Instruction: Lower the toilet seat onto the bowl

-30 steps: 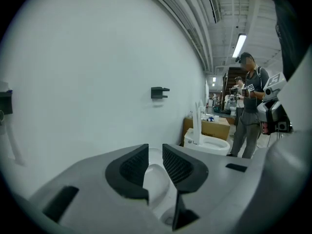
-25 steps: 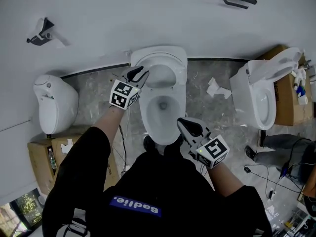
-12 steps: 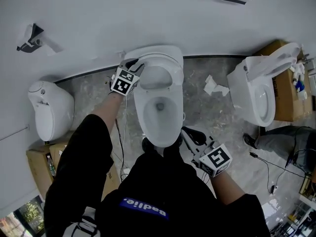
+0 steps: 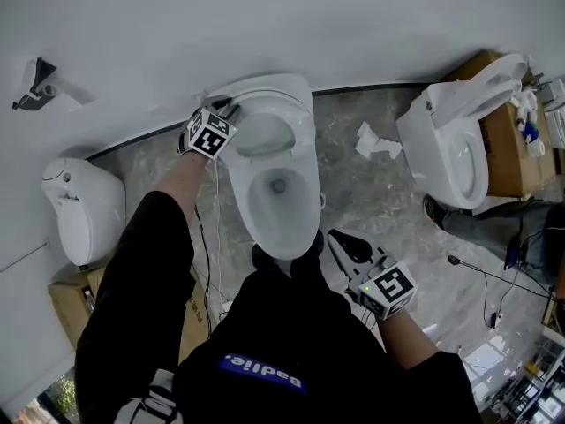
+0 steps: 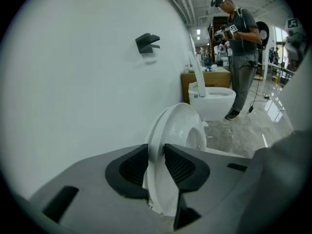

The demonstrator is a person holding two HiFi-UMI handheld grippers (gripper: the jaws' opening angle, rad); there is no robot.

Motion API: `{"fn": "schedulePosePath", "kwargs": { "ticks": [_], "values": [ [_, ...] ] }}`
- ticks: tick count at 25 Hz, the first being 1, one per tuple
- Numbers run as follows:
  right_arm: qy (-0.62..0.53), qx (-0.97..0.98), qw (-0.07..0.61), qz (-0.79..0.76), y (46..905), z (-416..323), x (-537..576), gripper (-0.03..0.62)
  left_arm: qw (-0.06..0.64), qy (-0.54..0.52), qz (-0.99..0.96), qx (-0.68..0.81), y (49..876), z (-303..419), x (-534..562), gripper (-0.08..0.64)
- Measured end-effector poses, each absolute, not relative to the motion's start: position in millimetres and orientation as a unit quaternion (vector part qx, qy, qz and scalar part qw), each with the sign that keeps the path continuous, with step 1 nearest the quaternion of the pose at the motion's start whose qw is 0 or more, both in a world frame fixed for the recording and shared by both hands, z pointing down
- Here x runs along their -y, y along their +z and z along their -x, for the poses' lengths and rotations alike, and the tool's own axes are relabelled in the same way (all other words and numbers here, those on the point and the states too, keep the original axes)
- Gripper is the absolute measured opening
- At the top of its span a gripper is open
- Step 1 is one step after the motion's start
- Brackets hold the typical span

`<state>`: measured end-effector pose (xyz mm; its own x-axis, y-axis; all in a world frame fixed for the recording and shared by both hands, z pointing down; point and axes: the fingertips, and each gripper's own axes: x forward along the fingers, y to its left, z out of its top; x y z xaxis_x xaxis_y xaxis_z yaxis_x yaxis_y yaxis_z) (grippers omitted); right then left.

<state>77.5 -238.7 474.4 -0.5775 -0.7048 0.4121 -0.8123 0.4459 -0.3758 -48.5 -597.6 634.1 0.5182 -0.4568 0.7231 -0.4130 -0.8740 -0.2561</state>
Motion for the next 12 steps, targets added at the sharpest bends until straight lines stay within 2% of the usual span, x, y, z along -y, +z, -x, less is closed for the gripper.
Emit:
{"fn": "schedulePosePath", "kwargs": {
  "ticks": [12],
  "values": [
    [0.273,0.845,0.088,-0.451,471,-59,227,0.028,0.072,-0.439,0.867,-0.222,632,47,586,0.1]
  ]
}}
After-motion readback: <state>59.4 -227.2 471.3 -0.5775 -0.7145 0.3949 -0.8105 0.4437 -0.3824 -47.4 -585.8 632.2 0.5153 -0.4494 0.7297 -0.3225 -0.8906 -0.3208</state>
